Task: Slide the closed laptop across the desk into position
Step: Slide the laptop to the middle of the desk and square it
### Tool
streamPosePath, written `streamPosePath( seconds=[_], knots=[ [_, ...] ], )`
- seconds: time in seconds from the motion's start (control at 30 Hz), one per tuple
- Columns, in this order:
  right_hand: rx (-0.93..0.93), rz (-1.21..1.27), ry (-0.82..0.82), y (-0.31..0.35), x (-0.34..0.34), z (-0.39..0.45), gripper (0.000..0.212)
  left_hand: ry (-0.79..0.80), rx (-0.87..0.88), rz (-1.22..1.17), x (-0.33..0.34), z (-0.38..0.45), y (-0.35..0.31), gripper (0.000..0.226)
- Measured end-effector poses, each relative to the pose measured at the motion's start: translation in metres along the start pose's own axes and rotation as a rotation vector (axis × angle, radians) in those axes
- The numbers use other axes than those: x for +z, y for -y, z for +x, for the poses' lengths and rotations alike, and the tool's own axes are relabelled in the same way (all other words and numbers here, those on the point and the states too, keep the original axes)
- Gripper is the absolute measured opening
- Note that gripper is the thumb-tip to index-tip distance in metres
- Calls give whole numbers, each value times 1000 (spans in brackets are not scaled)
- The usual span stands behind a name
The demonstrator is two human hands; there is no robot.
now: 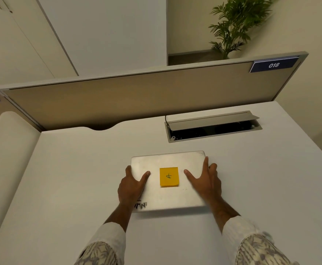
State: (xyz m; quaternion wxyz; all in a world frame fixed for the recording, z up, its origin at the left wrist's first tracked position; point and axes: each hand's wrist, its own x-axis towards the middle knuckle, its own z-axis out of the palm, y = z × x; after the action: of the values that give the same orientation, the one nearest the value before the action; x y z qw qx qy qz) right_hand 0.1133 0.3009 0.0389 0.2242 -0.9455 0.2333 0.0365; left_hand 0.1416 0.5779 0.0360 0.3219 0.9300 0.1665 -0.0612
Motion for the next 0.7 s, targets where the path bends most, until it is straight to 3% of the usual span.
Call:
streamPosePath(
  seconds=[0.7],
  knots=[
    [-94, -77, 58, -13, 18, -1, 106, -25, -18, 115, 7, -24, 15, 72]
  ],
)
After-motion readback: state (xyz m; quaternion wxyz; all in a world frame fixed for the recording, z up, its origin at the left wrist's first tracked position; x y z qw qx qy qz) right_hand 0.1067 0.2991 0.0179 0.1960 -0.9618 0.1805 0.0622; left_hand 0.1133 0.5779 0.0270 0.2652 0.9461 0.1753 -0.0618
